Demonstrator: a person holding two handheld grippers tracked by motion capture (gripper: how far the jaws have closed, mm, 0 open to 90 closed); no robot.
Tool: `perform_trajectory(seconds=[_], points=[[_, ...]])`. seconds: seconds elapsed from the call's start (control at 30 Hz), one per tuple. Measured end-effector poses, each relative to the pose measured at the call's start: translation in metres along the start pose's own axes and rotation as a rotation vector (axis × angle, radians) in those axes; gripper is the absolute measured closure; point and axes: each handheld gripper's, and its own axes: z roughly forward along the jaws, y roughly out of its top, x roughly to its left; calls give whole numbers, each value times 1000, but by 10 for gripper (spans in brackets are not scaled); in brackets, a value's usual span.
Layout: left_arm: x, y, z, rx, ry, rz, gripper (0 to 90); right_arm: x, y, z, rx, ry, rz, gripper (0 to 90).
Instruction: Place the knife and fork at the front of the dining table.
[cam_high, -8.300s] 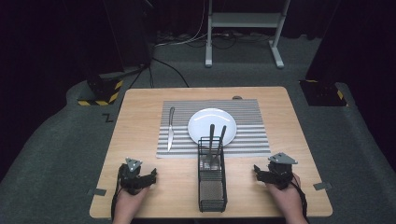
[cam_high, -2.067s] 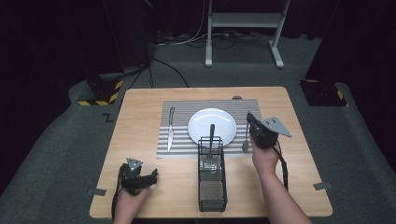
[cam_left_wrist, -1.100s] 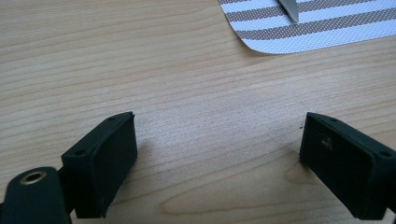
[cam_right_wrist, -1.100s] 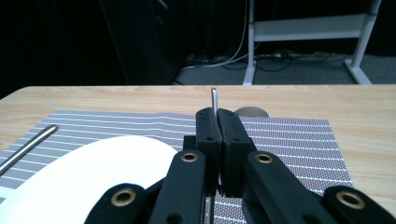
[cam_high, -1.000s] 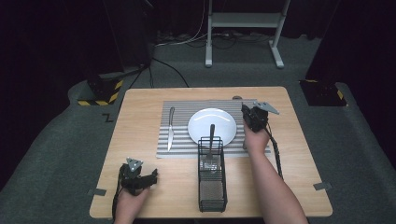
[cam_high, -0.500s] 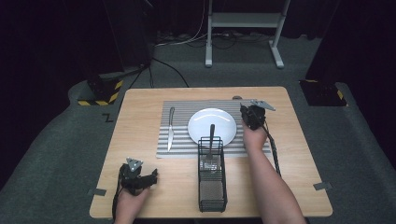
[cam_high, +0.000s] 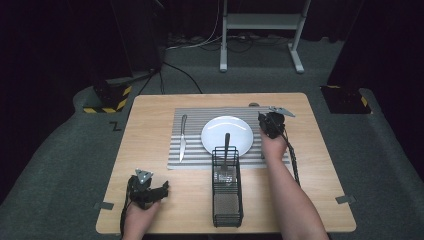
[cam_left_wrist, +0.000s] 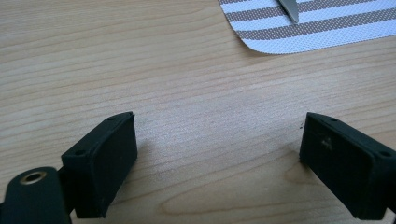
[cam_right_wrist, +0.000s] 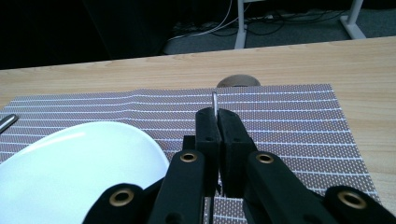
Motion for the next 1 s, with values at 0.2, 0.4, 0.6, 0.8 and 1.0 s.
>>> perform_trajectory(seconds=[0.2, 0.4, 0.6, 0.8, 1.0], points=[[0, 0, 0, 0, 0, 0, 112, -1, 0, 0, 4, -7, 3, 873], [0, 0, 0, 0, 0, -1, 112, -3, 1, -2, 10, -16, 1, 812], [0, 0, 0, 0, 0, -1, 112, -5, 4, -10, 1, -14, -2, 797], [0, 0, 0, 0, 0, -1, 112, -10, -3, -28, 18, -26, -41, 860], [0, 0, 0, 1, -1, 0, 112, -17, -27, -51, 84, -46, -114, 900]])
